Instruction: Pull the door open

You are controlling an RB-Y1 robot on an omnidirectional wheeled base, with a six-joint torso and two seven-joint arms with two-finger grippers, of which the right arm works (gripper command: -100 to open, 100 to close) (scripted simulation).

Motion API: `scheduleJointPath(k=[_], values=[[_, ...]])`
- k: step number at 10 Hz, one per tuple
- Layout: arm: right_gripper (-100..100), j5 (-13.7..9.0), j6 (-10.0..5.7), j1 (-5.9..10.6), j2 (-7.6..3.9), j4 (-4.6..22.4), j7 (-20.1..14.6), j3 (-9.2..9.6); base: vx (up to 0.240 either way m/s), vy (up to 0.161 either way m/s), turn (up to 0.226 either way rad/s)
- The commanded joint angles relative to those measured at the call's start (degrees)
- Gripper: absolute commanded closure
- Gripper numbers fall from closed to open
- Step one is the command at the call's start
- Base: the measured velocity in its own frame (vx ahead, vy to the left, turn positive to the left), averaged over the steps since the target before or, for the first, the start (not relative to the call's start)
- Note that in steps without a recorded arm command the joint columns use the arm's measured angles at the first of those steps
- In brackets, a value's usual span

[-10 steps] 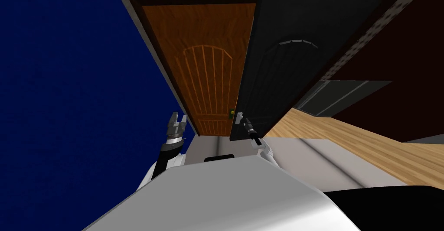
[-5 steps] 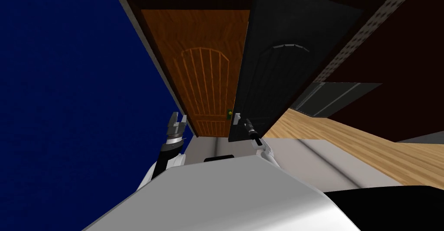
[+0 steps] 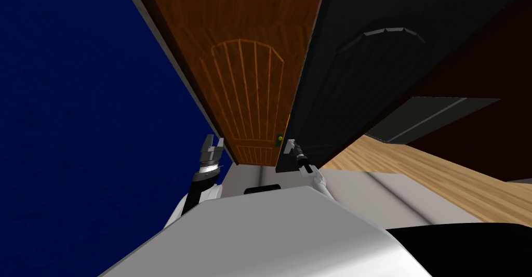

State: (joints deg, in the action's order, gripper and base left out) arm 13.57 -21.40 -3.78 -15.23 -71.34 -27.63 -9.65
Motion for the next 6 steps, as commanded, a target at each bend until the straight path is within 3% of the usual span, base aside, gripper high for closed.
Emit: scheduleJointPath(k=[1, 5, 6], values=[[100, 0.0, 0.02, -0.12, -0.02, 0.1, 0.0, -0.01, -0.031, -0.023, 0.002], [100, 0.0, 0.02, -0.12, -0.02, 0.1, 0.0, -0.01, -0.019, -0.005, 0.002], [100, 0.2, -0.43, -0.94, -0.71, -0.1, -0.8, 0.60, -0.101, -0.056, 0.079]])
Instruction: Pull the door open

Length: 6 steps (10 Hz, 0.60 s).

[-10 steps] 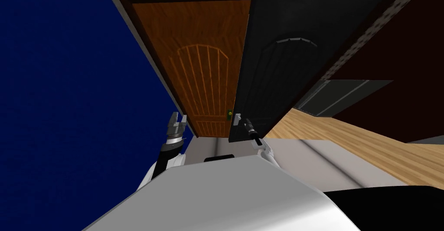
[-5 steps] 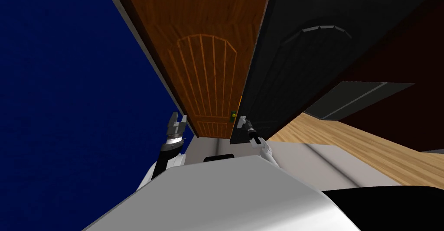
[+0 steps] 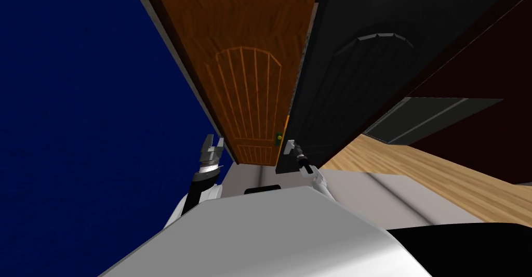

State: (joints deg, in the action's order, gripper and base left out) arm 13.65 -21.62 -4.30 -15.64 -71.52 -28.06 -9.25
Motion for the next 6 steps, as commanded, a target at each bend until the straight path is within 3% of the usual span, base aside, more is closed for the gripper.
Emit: scheduleJointPath(k=[1, 6], values=[[100, 0.2, -0.39, -0.63, -0.54, -0.1, -0.7, 0.41, -0.157, -0.067, 0.089], [100, 0.9, -2.58, -2.67, -3.31, -1.6, -4.2, 3.20, -0.173, -0.078, 0.106]])
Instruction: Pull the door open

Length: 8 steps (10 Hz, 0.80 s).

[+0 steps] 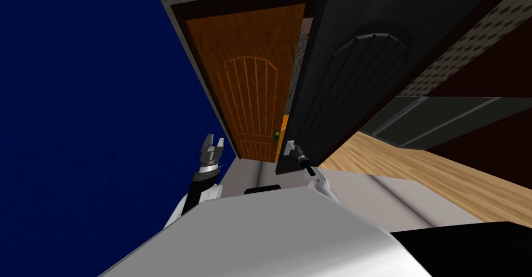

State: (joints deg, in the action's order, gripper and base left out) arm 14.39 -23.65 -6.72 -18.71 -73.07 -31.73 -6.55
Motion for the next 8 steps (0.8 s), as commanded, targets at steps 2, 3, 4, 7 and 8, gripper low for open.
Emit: scheduleJointPath(k=[2, 3, 4, 7, 8], values=[[100, 0.6, -1.85, -1.28, -1.76, -0.9, -2.6, 2.21, -0.225, -0.116, 0.187], [100, 0.8, -2.48, -1.76, -2.49, -1.4, -3.5, 3.06, -0.246, -0.125, 0.203], [100, 0.9, -2.89, -2.08, -2.96, -1.7, -4.2, 3.62, -0.196, -0.126, 0.129], [100, 1.2, -3.87, -3.90, -4.32, -2.6, -5.4, 3.50, -0.144, -0.084, 0.099], [100, 1.4, -4.85, -4.46, -4.91, -2.7, -6.1, 3.71, -0.200, -0.079, 0.102]])
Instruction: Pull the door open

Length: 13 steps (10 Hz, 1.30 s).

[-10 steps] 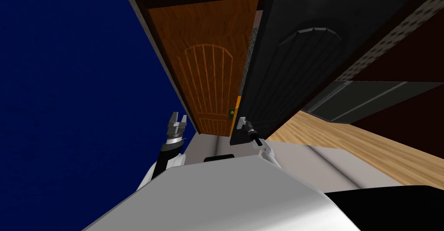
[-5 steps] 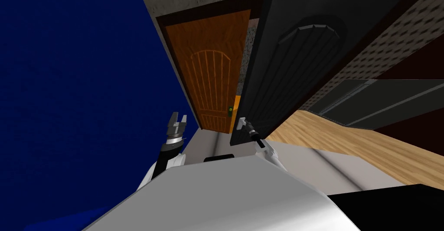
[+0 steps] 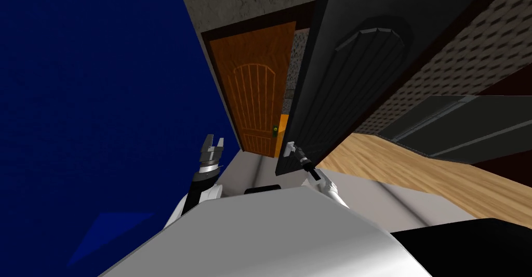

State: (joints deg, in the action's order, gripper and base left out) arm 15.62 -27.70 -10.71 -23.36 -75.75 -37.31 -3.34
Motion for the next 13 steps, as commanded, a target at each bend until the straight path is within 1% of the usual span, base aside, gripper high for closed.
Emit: scheduleJointPath(k=[1, 4, 6, 7, 8, 13], values=[[100, 0.4, -1.86, -1.07, -0.90, -0.1, -1.2, 0.73, -0.197, -0.094, 0.145], [100, 1.0, -4.92, -2.80, -2.74, -0.4, -3.3, 1.39, -0.188, -0.094, 0.134], [100, 1.3, -6.58, -3.74, -3.73, -0.5, -4.4, 1.75, -0.204, -0.116, 0.098], [100, 1.1, -5.78, -3.23, -3.67, -0.2, -4.0, 1.16, -0.089, -0.053, 0.012], [100, 1.3, -7.23, -3.73, -4.38, 0.3, -4.7, 1.43, -0.175, -0.062, 0.129], [100, 1.9, -11.45, -4.73, -6.53, 1.3, -6.7, 2.03, -0.208, -0.113, 0.139]])
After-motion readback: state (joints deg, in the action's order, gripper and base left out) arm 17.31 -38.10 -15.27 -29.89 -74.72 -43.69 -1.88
